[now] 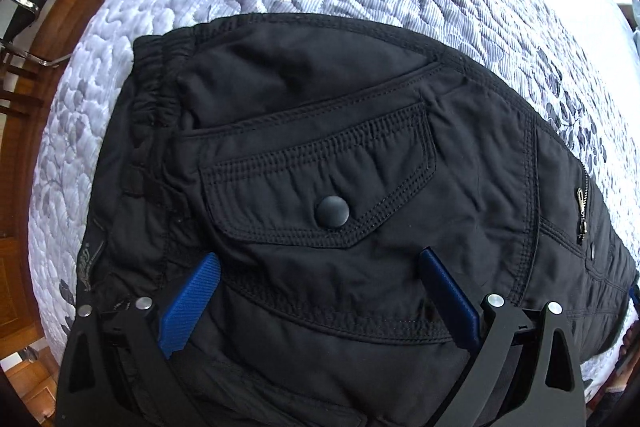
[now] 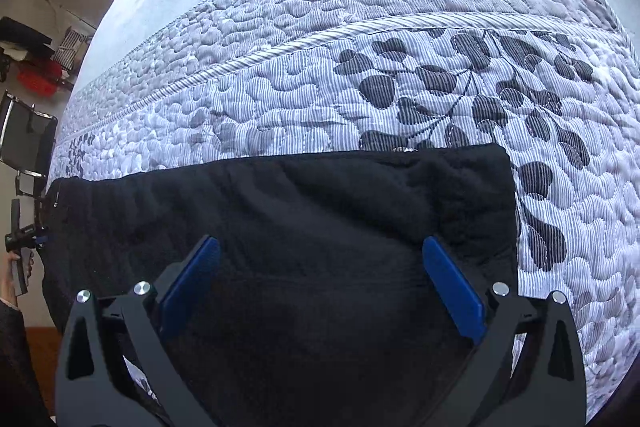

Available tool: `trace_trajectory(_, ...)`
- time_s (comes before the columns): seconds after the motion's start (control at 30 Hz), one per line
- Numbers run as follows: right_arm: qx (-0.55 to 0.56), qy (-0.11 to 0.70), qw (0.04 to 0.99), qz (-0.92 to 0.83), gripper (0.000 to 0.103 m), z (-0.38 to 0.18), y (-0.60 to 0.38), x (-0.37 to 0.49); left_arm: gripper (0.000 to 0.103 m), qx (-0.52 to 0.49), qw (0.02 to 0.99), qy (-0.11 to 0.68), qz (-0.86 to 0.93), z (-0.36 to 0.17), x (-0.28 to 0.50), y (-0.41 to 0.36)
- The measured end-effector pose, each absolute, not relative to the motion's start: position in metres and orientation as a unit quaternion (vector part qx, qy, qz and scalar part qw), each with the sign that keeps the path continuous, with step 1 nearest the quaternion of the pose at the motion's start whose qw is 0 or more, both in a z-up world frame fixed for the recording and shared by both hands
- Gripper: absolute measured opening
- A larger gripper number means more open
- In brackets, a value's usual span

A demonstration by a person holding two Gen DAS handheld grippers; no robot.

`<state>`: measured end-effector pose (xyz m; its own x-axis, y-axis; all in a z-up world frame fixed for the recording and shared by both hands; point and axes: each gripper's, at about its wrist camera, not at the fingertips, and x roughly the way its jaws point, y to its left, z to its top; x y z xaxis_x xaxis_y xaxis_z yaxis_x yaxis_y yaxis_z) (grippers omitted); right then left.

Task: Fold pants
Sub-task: 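Move both tools down to the pants waistband and leg hem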

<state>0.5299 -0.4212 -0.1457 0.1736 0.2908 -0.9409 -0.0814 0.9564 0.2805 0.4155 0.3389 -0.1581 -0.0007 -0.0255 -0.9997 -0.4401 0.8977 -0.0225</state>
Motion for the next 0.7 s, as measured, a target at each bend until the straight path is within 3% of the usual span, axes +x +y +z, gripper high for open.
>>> trace_trajectory(0.17, 0.013, 0.629, 0.770, 0.111, 0.100, -0.141, -0.403, 0.532, 0.100, -0.151, 0.692, 0.688, 0.159, -0.164, 0.417, 0.330)
trace_trajectory(0.53, 0.134, 0.620, 0.772, 0.050, 0.101, -0.138, -0.498, 0.547, 0.100, -0.175, 0.680, 0.693, 0.164, -0.186, 0.438, 0.337)
trace_trajectory(0.7, 0.116, 0.616, 0.775, 0.082, 0.101, -0.148, -0.481, 0.549, 0.099, -0.192, 0.669, 0.698, 0.166, -0.186, 0.448, 0.349)
